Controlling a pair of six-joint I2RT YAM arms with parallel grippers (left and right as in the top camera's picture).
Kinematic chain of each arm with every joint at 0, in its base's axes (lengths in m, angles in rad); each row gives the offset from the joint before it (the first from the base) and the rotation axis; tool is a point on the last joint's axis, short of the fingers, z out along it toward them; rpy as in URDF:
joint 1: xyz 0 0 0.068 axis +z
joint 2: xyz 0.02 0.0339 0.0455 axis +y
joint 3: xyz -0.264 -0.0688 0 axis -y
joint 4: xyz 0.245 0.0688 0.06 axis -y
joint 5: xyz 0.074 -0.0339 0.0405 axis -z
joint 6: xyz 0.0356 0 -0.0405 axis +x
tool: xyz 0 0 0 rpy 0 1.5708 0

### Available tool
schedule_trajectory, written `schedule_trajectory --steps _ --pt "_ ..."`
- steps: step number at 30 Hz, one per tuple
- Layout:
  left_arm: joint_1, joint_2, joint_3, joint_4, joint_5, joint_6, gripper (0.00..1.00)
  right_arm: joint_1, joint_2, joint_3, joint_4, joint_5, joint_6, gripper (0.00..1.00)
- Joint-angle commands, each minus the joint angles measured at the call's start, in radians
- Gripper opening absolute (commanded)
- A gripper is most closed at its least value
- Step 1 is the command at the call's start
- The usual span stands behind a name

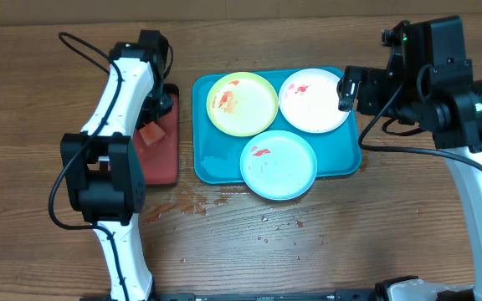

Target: Clean dirty plates on tray and stack at the side

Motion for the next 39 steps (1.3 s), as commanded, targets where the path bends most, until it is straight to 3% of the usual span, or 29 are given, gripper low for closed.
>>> schedule_trajectory --steps 1,20,28,31,33,39 --pt "-0.013 0.008 -0.033 0.023 -0.027 -0.050 0.50 -0.003 0.000 0.012 0.000 0.006 -0.004 1.00" --pt "-0.029 0.057 -0.061 0.112 0.000 -0.053 0.49 -0.003 0.000 0.012 0.000 0.006 -0.005 1.00" --pt "-0.030 0.085 -0.059 0.111 0.016 -0.051 0.28 -0.003 0.000 0.012 -0.004 0.007 -0.012 1.00" --pt "-0.026 0.081 -0.042 0.097 0.014 -0.050 0.10 -0.003 0.000 0.012 -0.002 0.007 -0.012 1.00" --pt "-0.026 0.080 -0.019 0.074 0.014 -0.047 0.05 -0.003 0.000 0.012 -0.003 0.007 -0.012 1.00" --pt "-0.014 0.080 0.061 0.014 0.145 -0.023 0.04 -0.003 0.000 0.012 -0.005 0.007 -0.012 1.00"
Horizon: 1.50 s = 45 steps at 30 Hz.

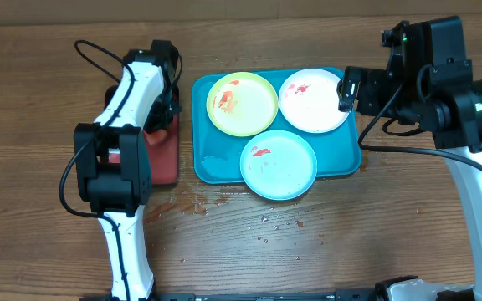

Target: Clean dirty plates on tray and stack at the side

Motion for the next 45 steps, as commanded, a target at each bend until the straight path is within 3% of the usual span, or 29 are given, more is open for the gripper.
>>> schedule_trajectory --steps 1,7,18,22,27,29,32,35,38,41,43,45 --pt "0.016 -0.001 0.052 0.006 0.150 0.032 0.04 -0.003 0.000 0.012 -0.001 0.007 -0.007 1.00" --pt "0.113 0.000 0.041 0.072 0.483 0.162 0.04 -0.003 0.000 0.012 -0.012 0.007 -0.007 1.00" --pt "0.303 0.000 0.036 0.063 0.899 0.473 0.04 -0.003 0.000 0.012 -0.015 0.007 -0.006 1.00" --pt "0.321 0.000 0.022 0.010 0.896 0.546 0.04 -0.003 0.000 0.012 -0.015 0.006 -0.006 1.00" --pt "0.321 0.006 -0.038 0.019 0.871 0.565 0.15 -0.003 0.000 0.012 -0.015 0.006 -0.006 1.00" --pt "0.321 0.008 -0.050 0.008 0.770 0.558 0.16 -0.003 0.000 0.012 -0.016 0.006 -0.006 1.00" --pt "0.323 0.008 -0.052 -0.030 0.506 0.486 0.16 -0.003 0.000 0.012 -0.021 0.006 -0.006 1.00" --pt "0.328 0.007 -0.051 -0.048 0.406 0.467 0.15 -0.003 0.000 0.012 -0.024 0.007 -0.006 1.00" --pt "0.338 0.006 -0.031 -0.055 0.431 0.467 0.07 -0.003 0.000 0.013 -0.022 0.006 -0.006 1.00" --pt "0.340 0.003 0.016 -0.065 0.512 0.485 0.07 -0.003 0.000 0.012 -0.022 0.006 -0.006 1.00" --pt "0.338 0.001 0.059 -0.073 0.591 0.514 0.09 -0.003 0.000 0.012 -0.022 0.006 -0.006 1.00" --pt "0.328 0.001 0.098 -0.074 0.692 0.556 0.18 -0.003 0.000 0.012 -0.021 0.006 -0.006 1.00"
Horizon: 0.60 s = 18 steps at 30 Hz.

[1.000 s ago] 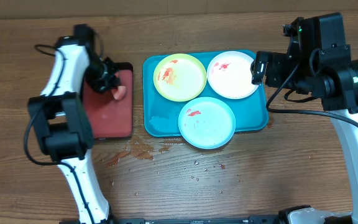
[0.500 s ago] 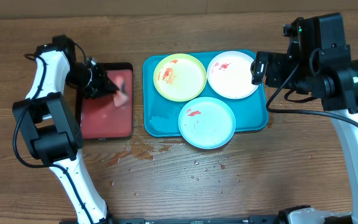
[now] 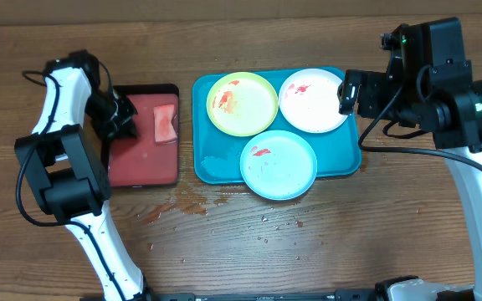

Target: Clean dirty plates on tray and stack at the side

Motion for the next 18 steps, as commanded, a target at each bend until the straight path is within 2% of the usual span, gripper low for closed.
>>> schedule_trajectory --steps 1,3,4,7,10,13,18 --pt "-0.014 0.000 0.089 0.001 0.185 0.068 0.27 -0.003 0.000 0.012 0.006 0.005 -0.006 1.00" --pt "-0.038 0.000 0.097 0.006 0.227 0.074 0.51 -0.003 0.000 0.012 0.011 0.005 -0.006 1.00" --pt "-0.058 0.001 0.095 0.006 0.208 0.074 0.59 -0.003 0.000 0.012 0.016 0.005 -0.006 1.00" --pt "-0.115 0.001 0.069 0.016 0.048 0.032 0.67 -0.003 0.000 0.012 0.029 0.003 -0.006 1.00" --pt "-0.182 0.001 0.027 0.054 -0.095 -0.019 0.69 -0.003 0.000 0.012 0.032 0.002 -0.006 1.00" --pt "-0.232 0.001 -0.014 0.094 -0.234 -0.103 0.67 -0.003 0.000 0.012 0.027 0.002 -0.006 1.00" --pt "-0.252 0.001 -0.032 0.122 -0.319 -0.137 0.59 -0.003 0.000 0.012 0.017 0.002 -0.006 1.00"
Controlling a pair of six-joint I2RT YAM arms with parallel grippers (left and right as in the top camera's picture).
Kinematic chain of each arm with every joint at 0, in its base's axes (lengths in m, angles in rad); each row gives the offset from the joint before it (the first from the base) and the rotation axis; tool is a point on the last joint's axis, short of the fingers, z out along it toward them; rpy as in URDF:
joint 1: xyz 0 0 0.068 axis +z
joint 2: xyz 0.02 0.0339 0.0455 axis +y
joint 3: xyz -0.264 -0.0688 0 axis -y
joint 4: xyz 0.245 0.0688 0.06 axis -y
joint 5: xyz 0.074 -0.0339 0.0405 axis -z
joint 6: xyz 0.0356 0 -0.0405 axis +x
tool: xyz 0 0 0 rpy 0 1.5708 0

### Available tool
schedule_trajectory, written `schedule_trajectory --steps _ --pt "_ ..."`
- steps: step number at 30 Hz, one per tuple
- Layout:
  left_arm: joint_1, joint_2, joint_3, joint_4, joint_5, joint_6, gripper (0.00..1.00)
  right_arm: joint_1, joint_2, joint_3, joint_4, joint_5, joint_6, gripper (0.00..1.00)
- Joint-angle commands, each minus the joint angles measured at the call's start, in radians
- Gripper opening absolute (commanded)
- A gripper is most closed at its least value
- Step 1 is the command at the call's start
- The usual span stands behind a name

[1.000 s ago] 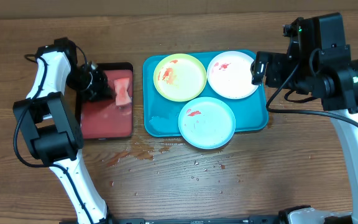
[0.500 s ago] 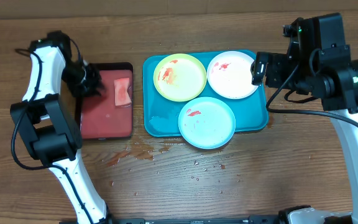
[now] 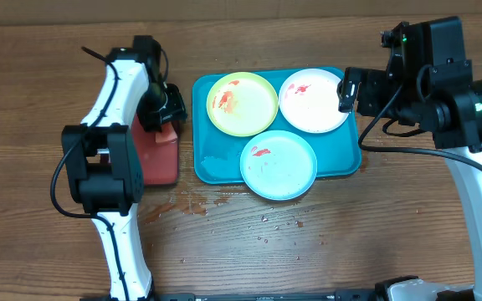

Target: Clean dirty plates on tray and stack at the side

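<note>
Three dirty plates lie on the teal tray (image 3: 212, 163): a yellow-green plate (image 3: 241, 103), a white plate (image 3: 312, 100) and a light blue plate (image 3: 279, 163), each with red smears. My left gripper (image 3: 164, 109) hangs over the upper right corner of the dark red tray (image 3: 153, 159), just left of the teal tray. Its jaws are hidden from above. The pink sponge is hidden under it. My right gripper (image 3: 346, 90) sits at the white plate's right edge, and whether it is open or shut does not show.
A reddish spill (image 3: 189, 205) and scattered crumbs (image 3: 266, 226) mark the wooden table in front of the trays. The left arm's links (image 3: 111, 167) cover the red tray's left side. The right arm's body (image 3: 442, 84) fills the far right.
My left arm has moved from the red tray's left edge to its upper right corner. The pink sponge, in plain view there before, is now covered by the gripper. The right arm is unchanged.
At first my left gripper was over the red tray with the pink sponge just below it. It then sat at the tray's top right, sponge hidden. Later it was off to the left, sponge lying bare. Now it is over the sponge's spot. Plates and right arm stayed put.
</note>
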Motion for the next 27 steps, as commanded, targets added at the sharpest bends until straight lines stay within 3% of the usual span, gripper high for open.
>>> schedule_trajectory --steps 1,5,13,18,22,27 --pt "0.016 0.002 -0.012 0.010 -0.113 -0.052 0.57 -0.003 0.000 0.012 -0.001 0.002 -0.006 1.00" --pt "0.034 0.002 -0.011 0.015 -0.109 -0.049 0.47 -0.003 0.000 0.012 0.000 0.002 -0.006 1.00" --pt "0.093 -0.002 0.048 -0.003 0.087 0.039 0.48 -0.003 0.000 0.012 0.000 0.003 -0.006 1.00" --pt "0.112 -0.002 0.096 -0.040 0.134 0.093 0.49 -0.003 0.000 0.012 0.000 0.003 -0.006 1.00" --pt "0.113 -0.002 0.104 -0.060 0.137 0.123 0.55 -0.003 0.000 0.012 0.000 0.003 -0.006 1.00" --pt "0.129 -0.002 0.103 -0.100 0.020 0.074 0.56 -0.003 0.000 0.012 -0.001 0.003 -0.007 1.00"
